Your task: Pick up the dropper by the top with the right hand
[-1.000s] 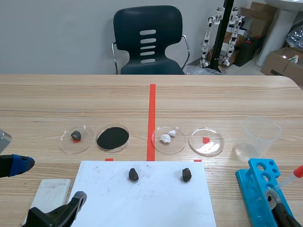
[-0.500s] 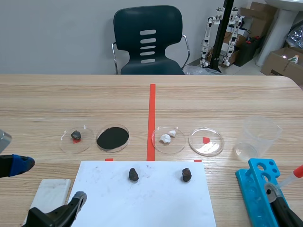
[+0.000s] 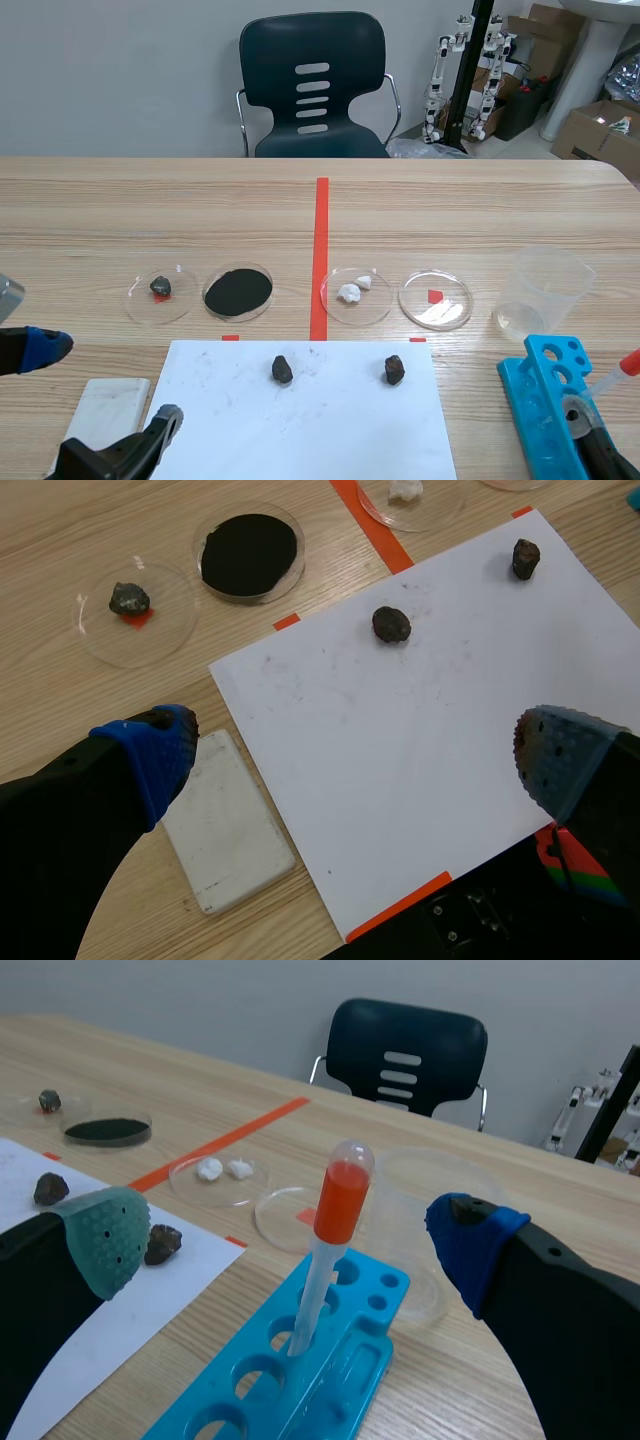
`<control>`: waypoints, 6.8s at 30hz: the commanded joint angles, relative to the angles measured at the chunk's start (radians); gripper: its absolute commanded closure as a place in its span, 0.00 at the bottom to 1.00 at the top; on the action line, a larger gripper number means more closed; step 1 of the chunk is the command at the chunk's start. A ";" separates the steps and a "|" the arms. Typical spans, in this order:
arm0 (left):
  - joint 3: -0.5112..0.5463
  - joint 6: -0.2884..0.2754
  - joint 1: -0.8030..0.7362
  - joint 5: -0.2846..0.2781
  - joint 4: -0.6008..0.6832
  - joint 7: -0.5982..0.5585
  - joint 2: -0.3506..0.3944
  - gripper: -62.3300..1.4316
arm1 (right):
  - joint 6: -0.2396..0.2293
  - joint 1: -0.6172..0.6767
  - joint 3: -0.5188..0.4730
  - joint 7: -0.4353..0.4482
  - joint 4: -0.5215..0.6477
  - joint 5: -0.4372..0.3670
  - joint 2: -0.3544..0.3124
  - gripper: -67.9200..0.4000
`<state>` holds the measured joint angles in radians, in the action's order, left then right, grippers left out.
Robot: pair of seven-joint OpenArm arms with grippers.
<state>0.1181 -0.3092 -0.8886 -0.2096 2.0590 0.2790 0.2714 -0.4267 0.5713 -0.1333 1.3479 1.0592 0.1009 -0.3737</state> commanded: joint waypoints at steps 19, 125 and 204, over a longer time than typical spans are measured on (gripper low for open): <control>-0.006 0.000 -0.006 -0.006 0.008 -0.016 -0.005 0.00 | 0.000 -0.009 -0.001 0.029 0.009 -0.023 -0.006 0.50; -0.006 0.000 -0.006 -0.006 0.008 -0.016 -0.005 0.00 | -0.019 0.316 0.170 -0.470 0.858 -0.160 -0.101 0.98; -0.006 0.000 -0.006 -0.006 0.008 -0.016 -0.005 0.00 | -0.011 0.254 0.305 -0.538 0.858 -0.127 -0.095 0.98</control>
<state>0.1181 -0.3092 -0.8886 -0.2096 2.0590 0.2790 0.2714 -0.4416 0.8265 0.1791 0.7876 1.9045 -0.0109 -0.4622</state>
